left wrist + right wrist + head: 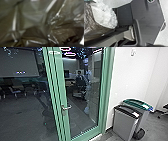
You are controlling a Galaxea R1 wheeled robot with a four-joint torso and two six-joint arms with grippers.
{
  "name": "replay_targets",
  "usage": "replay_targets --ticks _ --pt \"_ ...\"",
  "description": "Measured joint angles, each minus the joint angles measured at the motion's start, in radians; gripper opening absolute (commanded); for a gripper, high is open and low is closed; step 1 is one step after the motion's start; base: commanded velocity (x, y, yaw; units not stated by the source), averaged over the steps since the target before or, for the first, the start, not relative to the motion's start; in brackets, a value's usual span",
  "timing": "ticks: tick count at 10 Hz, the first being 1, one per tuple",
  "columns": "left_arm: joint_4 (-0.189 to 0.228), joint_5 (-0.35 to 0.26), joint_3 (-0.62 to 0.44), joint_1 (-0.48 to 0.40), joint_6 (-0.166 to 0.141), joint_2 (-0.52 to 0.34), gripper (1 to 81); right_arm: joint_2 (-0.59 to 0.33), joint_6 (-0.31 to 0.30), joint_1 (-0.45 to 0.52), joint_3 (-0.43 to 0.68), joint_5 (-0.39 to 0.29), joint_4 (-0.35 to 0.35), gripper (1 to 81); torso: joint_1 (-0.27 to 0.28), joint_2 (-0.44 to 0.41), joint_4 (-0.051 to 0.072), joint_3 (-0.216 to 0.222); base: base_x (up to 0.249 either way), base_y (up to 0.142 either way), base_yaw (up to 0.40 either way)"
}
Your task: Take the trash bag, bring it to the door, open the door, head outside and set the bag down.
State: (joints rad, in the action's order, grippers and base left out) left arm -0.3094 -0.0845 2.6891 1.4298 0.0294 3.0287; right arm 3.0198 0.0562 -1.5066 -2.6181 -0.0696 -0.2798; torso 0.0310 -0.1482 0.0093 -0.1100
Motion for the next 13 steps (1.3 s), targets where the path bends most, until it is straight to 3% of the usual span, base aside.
replay_targets --ticks 13 --pt "0.016 0.0 0.0 0.0 0.0 0.01 1.0 0.003 0.0 -0.005 -0.005 0.001 0.001 81.1 0.0 0.0 0.0 0.0 0.173 0.0 0.0"
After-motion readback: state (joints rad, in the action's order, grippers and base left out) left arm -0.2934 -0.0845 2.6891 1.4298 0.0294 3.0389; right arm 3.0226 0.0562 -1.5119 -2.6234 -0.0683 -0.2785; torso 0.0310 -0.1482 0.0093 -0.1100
